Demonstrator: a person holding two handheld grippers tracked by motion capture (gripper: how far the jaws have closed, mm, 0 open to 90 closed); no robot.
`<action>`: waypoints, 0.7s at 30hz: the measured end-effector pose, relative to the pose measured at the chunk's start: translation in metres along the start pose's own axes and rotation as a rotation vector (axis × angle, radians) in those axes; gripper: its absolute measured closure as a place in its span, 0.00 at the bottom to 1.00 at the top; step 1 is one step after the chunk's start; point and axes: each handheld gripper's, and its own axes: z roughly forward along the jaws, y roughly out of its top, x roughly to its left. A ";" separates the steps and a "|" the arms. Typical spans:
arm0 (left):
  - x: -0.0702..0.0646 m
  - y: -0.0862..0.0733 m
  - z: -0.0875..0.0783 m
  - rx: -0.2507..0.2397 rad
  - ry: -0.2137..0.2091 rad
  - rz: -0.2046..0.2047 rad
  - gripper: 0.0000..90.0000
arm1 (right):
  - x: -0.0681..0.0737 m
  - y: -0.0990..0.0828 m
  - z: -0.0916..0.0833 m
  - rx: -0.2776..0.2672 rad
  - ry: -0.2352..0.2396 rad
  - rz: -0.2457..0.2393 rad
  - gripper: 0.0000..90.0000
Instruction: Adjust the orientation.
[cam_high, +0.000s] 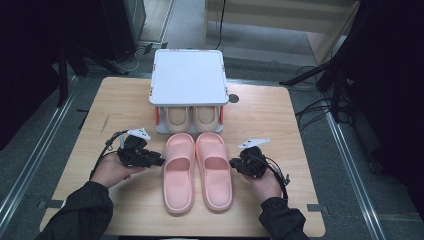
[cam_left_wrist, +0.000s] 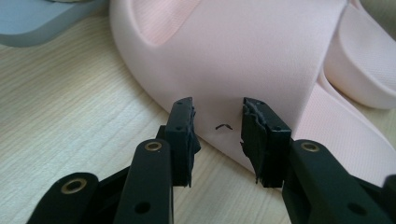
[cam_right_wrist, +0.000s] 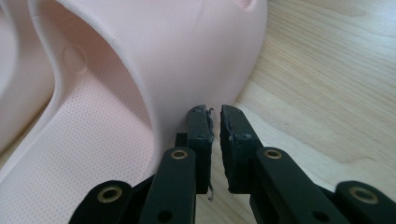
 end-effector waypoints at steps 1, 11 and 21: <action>0.000 0.000 0.000 0.000 0.000 0.000 0.70 | 0.000 0.000 0.000 0.000 0.000 0.000 0.92; -0.004 0.001 0.000 0.002 -0.009 0.004 0.70 | -0.003 -0.003 0.002 -0.033 0.075 0.082 0.91; 0.001 0.003 -0.015 -0.076 0.000 -0.039 0.64 | 0.006 0.000 -0.025 -0.166 0.033 0.039 0.89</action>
